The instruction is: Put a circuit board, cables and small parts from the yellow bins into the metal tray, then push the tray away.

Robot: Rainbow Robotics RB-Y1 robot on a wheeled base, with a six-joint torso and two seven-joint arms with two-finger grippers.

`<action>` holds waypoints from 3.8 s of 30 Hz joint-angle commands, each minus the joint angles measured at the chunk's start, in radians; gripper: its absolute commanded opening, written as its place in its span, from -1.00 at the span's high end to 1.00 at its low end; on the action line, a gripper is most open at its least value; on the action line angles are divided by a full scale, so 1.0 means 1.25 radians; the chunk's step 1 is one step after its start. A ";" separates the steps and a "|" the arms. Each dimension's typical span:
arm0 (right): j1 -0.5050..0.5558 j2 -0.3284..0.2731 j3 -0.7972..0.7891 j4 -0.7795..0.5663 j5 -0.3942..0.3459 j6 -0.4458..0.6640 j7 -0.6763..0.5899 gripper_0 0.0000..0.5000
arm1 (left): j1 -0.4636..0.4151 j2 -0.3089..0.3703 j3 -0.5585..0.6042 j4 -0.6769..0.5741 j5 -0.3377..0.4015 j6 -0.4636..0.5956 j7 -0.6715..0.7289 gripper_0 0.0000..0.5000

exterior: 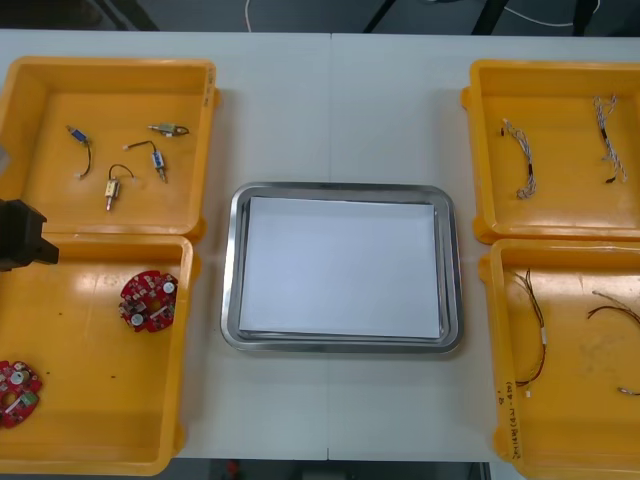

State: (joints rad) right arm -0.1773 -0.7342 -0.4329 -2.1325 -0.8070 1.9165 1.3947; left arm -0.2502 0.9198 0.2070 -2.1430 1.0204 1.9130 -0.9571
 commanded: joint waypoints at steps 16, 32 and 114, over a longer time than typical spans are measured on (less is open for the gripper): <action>0.012 0.006 0.011 -0.023 0.004 0.003 -0.024 -1.00 | 0.011 0.036 0.023 -0.022 0.006 0.006 -0.066 -1.00; 0.012 0.006 0.011 -0.023 0.004 0.003 -0.024 -1.00 | 0.011 0.036 0.023 -0.022 0.006 0.006 -0.066 -1.00; -0.016 -0.023 0.005 -0.029 -0.005 0.003 -0.028 -1.00 | 0.046 0.083 0.012 -0.017 0.014 -0.014 -0.017 -1.00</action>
State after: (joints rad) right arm -0.1833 -0.7351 -0.4329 -2.1356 -0.8075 1.9165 1.3947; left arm -0.2078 0.9649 0.2066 -2.1427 1.0235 1.9126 -0.9570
